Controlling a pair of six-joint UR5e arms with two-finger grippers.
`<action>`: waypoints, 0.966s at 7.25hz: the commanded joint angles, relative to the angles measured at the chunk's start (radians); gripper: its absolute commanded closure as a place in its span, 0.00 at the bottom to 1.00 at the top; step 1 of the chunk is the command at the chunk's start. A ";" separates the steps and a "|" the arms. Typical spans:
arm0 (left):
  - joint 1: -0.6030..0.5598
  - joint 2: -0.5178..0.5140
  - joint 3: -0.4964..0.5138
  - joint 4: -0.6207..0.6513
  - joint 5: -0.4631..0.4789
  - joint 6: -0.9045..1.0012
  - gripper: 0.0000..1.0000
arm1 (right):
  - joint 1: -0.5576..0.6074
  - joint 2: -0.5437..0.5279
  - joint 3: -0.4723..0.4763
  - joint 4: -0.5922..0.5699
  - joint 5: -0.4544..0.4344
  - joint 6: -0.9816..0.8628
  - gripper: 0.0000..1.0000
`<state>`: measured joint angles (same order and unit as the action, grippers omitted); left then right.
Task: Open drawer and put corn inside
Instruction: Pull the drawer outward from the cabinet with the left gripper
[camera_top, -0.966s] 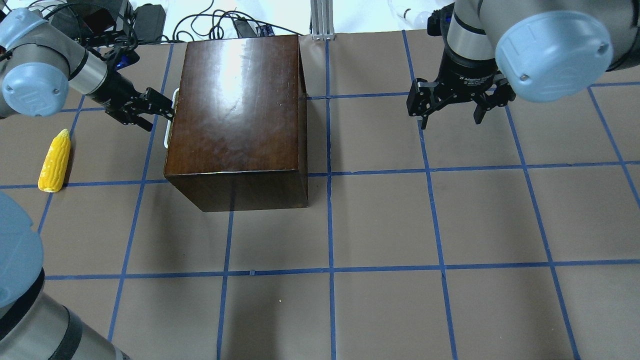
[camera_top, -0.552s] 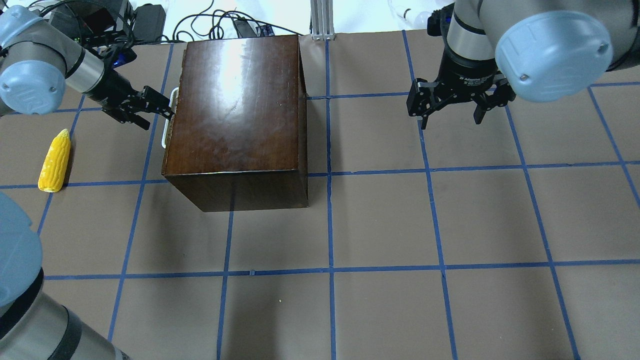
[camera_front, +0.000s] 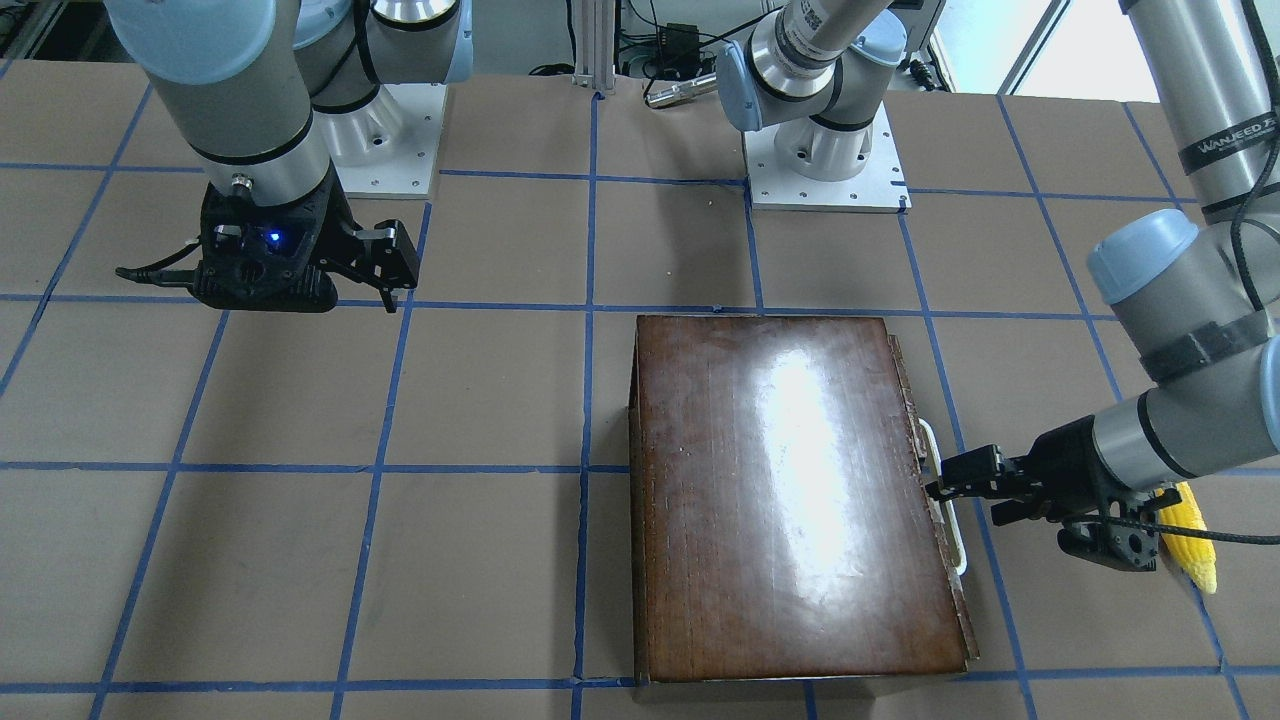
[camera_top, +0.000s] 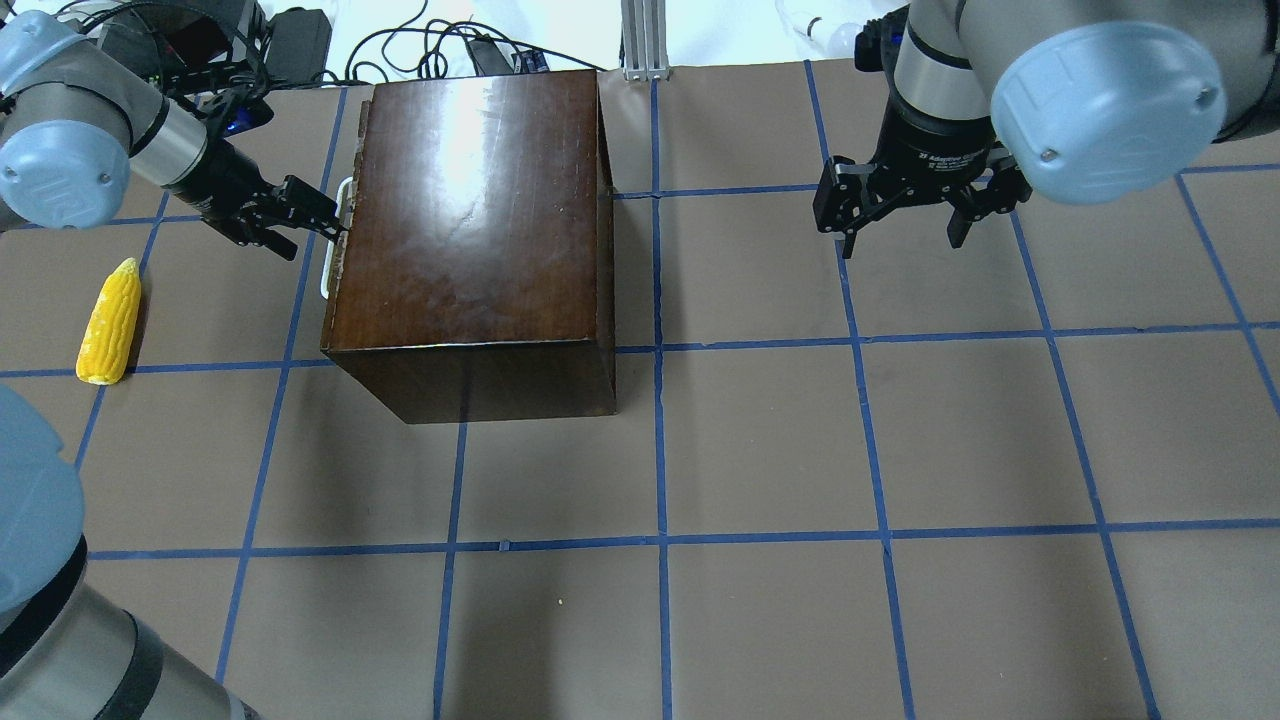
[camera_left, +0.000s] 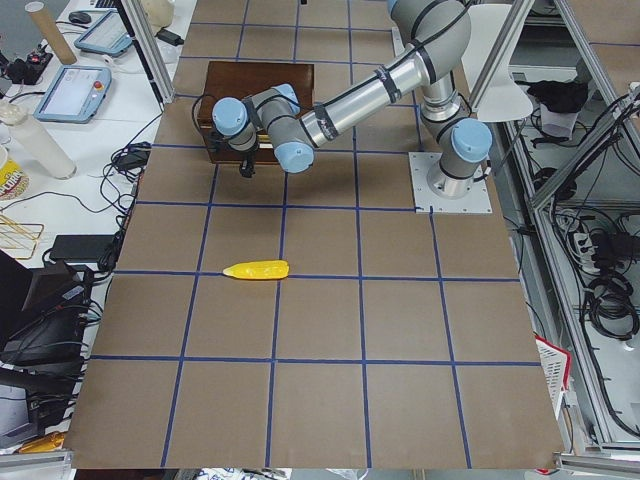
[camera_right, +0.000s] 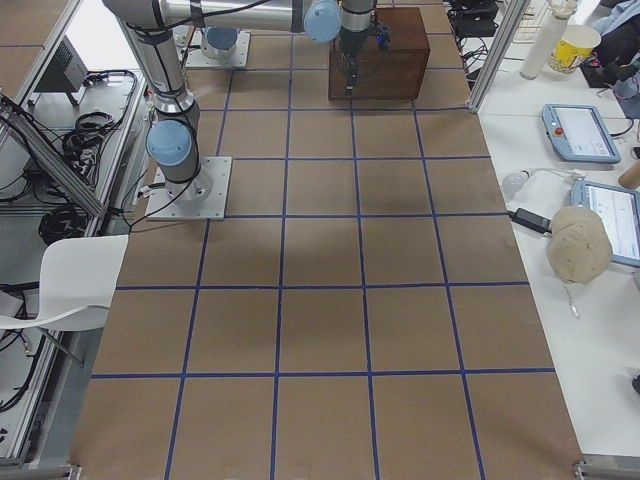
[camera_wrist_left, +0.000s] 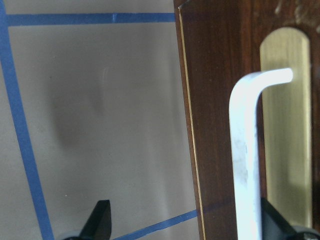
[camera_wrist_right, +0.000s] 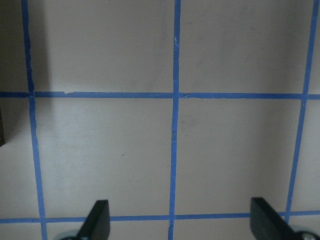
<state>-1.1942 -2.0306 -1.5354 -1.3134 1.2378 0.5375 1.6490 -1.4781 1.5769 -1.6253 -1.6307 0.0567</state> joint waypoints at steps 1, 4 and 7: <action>0.017 0.000 0.000 0.000 0.011 0.004 0.00 | 0.000 -0.001 0.000 0.001 0.000 0.000 0.00; 0.041 0.000 0.000 -0.009 0.012 0.042 0.00 | 0.000 -0.001 0.000 0.001 0.000 0.000 0.00; 0.047 0.000 0.001 -0.009 0.032 0.068 0.00 | 0.000 0.001 0.000 0.001 0.000 0.000 0.00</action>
<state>-1.1495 -2.0309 -1.5342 -1.3222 1.2642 0.5884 1.6490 -1.4774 1.5769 -1.6255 -1.6306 0.0561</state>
